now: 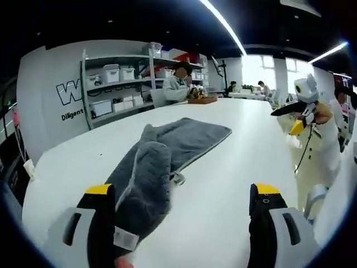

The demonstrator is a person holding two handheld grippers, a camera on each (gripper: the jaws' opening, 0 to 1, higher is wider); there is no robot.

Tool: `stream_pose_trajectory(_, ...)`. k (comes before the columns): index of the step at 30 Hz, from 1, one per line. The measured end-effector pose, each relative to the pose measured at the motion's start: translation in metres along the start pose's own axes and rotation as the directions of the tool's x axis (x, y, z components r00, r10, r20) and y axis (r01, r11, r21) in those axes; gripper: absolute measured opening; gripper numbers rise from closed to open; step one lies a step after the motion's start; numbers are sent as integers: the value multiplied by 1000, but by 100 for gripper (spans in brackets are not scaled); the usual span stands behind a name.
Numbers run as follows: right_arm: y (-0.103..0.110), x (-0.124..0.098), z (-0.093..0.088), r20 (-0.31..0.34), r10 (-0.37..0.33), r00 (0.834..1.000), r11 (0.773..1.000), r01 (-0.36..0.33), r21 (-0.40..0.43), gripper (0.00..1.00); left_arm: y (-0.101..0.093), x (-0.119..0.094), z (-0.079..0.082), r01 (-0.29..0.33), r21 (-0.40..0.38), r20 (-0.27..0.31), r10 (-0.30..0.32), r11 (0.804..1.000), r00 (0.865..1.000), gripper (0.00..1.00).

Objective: Open the folded towel by lifting each exposed corner and separating the folded layers until the towel lies flat within the target outline without major curled edges

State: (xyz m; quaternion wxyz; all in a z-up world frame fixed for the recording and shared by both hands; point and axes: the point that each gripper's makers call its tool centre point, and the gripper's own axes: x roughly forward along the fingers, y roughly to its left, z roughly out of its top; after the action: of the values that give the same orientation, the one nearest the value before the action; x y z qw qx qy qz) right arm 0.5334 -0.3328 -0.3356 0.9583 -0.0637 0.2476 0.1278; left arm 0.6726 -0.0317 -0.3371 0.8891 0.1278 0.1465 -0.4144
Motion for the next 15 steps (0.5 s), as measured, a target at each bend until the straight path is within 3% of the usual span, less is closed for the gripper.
stream_pose_trajectory(6,0,-2,1,7,0,1000,1000,0,0,99,40,28,-3,-33,27,-38,34,999,999,99)
stream_pose_trajectory(11,-3,-4,1,14,-7,1000,1000,7,8,99,60,51,-18,-28,-50,-95,24,998,995,90)
stream_pose_trajectory(15,-3,-6,2,18,-8,1000,1000,7,10,99,68,65,-24,-42,-19,-125,39,999,991,81)
